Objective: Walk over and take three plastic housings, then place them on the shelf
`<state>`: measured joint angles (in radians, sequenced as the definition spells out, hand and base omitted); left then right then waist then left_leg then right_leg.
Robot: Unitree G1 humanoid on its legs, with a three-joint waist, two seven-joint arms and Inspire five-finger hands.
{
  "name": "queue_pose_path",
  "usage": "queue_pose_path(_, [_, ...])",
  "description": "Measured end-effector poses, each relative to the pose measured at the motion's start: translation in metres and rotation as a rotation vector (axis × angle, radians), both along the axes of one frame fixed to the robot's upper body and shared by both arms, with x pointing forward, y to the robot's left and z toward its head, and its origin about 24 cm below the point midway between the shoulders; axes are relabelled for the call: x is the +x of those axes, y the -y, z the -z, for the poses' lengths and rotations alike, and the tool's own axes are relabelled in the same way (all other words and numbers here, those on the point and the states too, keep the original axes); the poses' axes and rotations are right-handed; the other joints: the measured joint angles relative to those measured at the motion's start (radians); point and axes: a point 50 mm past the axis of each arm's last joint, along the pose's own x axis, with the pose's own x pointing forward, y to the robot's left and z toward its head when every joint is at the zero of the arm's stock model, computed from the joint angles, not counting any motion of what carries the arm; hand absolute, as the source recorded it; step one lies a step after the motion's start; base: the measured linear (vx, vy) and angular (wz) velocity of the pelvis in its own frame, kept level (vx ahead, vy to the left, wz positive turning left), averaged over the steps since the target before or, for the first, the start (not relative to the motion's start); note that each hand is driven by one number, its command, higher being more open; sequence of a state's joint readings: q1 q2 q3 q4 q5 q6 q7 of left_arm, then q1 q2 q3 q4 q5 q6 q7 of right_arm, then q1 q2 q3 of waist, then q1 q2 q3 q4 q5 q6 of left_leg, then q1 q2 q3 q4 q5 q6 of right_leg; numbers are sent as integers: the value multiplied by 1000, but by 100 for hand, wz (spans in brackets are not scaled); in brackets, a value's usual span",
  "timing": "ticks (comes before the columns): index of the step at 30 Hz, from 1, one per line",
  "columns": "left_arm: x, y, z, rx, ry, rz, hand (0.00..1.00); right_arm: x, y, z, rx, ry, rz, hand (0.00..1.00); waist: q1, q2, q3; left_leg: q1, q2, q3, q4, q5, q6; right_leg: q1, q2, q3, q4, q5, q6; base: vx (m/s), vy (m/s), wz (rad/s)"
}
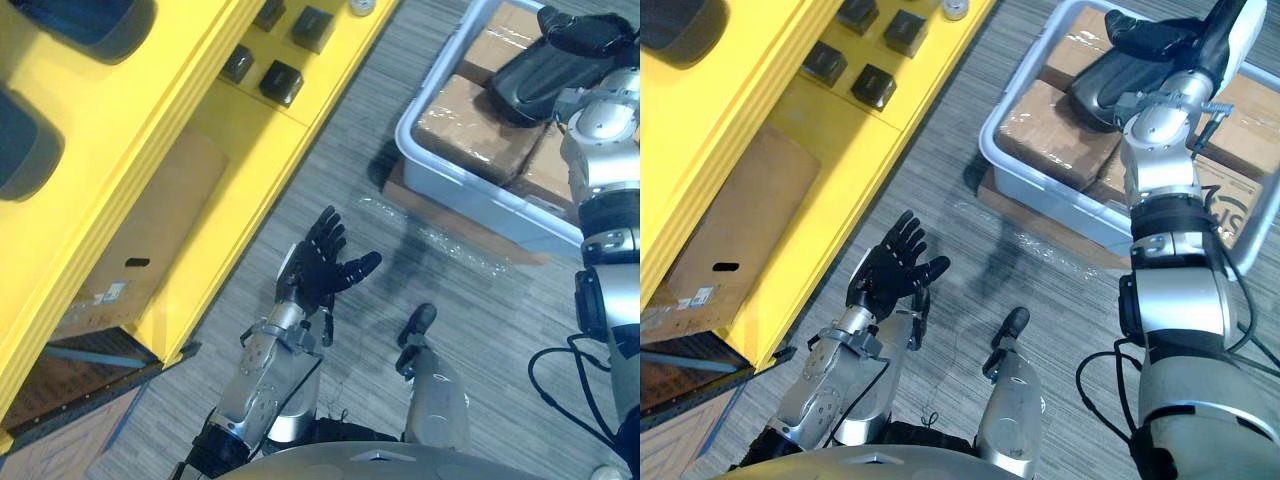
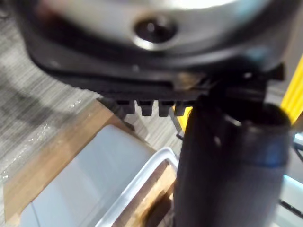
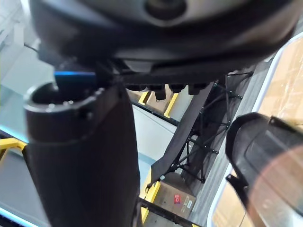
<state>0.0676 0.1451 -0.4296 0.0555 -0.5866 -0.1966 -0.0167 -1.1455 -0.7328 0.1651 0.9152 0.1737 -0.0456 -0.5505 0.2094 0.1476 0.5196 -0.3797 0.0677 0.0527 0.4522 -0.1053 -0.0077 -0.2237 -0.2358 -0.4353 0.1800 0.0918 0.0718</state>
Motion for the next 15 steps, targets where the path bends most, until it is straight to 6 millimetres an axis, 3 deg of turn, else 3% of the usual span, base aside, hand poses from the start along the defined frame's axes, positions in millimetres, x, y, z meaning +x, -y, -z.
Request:
queue_pose_path(4, [-5, 0, 9, 9, -34, -1, 100, 1, 11, 12, 90, -46, 19, 100, 15, 25, -1, -19, -18, -24, 3, 8, 5, -7, -19, -27, 22, -12, 4, -14, 41, 23])
queue_pose_path(11, [-10, 6, 18, -4, -73, 23, 100, 0, 34, 50, 294, -236, 109, 100, 38, 33, -7, -48, -23, -35, 18, 10, 6, -39, -34, -37, 62, -32, 0, -17, 34, 6])
queue_pose_path(15, [-14, 15, 25, -26, -112, 41, 100, -12, 56, 52, 328, -267, 187, 100, 62, 67, -29, -84, -24, -40, 34, 11, 7, -73, -43, -39, 85, -40, -7, -43, 42, 3])
